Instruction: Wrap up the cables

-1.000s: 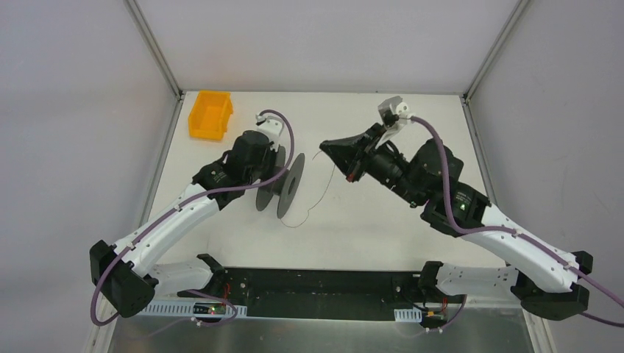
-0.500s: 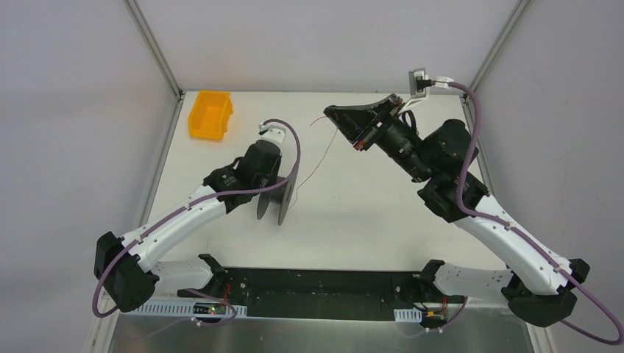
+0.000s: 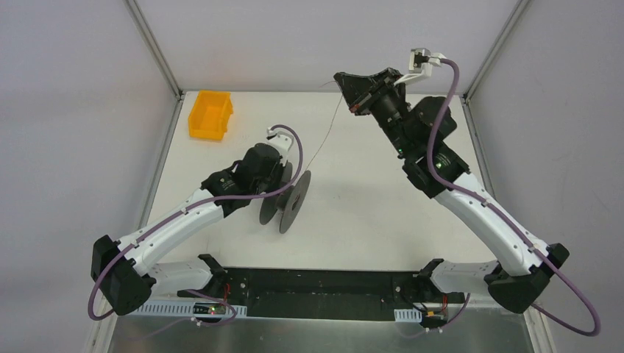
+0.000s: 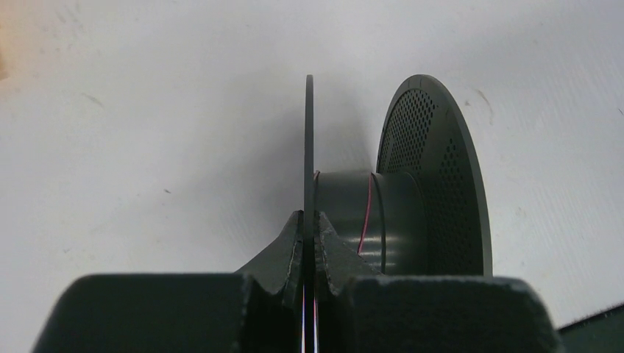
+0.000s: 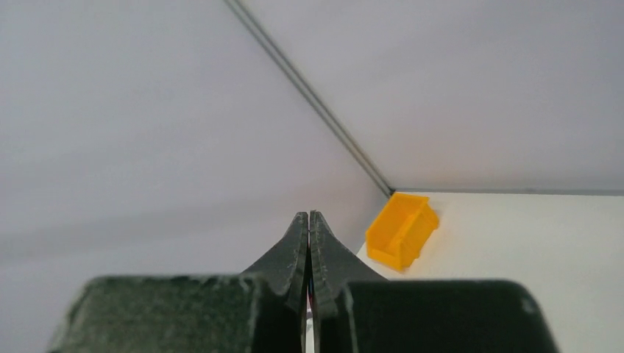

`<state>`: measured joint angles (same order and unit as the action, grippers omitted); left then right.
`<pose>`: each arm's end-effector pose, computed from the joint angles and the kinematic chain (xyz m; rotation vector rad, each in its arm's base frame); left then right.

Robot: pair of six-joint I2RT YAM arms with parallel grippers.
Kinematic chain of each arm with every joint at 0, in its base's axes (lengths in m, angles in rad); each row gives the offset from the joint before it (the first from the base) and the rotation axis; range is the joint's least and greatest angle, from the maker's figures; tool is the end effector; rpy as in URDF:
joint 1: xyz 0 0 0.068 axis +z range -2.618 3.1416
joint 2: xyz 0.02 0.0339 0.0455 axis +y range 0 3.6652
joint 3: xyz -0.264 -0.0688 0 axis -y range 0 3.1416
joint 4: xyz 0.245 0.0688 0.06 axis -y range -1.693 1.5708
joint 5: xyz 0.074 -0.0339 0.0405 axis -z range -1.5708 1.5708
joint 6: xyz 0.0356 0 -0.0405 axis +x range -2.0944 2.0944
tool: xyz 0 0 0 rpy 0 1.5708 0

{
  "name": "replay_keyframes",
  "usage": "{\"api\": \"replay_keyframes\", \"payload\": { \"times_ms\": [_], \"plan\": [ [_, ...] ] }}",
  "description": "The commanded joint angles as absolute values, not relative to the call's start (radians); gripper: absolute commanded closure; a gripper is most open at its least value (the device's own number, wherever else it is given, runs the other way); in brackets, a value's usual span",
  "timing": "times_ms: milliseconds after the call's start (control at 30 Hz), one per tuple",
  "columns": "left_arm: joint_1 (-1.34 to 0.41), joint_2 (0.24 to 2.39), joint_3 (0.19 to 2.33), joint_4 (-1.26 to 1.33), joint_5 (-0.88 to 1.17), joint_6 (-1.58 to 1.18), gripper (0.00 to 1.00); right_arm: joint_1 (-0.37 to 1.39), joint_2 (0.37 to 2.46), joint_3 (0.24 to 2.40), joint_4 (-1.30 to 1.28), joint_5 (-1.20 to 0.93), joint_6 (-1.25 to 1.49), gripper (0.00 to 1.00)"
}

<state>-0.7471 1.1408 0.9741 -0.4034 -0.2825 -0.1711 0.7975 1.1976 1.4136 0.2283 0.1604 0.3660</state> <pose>0.1921 -0.1644 0.3136 0.4439 2.0784 -0.2433 0.1778 0.1740 0.5174 -0.1053 1.1778 0.9419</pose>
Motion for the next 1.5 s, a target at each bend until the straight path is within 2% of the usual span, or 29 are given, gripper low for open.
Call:
{"api": "replay_keyframes", "payload": {
  "times_ms": [0,233,467,733,867,1000,1233,1467],
  "plan": [
    [-0.758,1.073,0.954,-0.382,-0.097,-0.085,1.0,0.695,1.273,1.477,0.177,0.151,0.417,1.0],
    [-0.756,0.961,0.908,-0.386,0.06,-0.032,1.0,0.477,1.339,1.371,0.173,0.014,0.562,1.0],
    [-0.731,0.876,0.932,-0.376,0.21,-0.097,1.0,0.355,1.298,1.115,0.316,-0.117,0.599,1.0],
    [-0.43,0.778,0.909,-0.205,0.448,-0.476,1.0,0.34,1.109,0.632,0.748,-0.299,0.537,1.0],
    [-0.336,0.748,0.876,-0.103,0.517,-0.655,1.0,0.34,0.984,0.489,0.775,-0.344,0.472,1.0],
    [-0.291,0.741,0.832,0.033,0.525,-0.852,1.0,0.341,0.867,0.37,0.822,-0.393,0.43,1.0],
    [-0.258,0.787,0.707,0.38,0.53,-1.235,1.0,0.343,0.673,0.232,0.79,-0.344,0.379,1.0],
    [-0.236,0.75,0.695,0.297,0.396,-1.327,1.0,0.374,0.48,0.186,0.685,-0.324,0.308,1.0]
  ]
}}
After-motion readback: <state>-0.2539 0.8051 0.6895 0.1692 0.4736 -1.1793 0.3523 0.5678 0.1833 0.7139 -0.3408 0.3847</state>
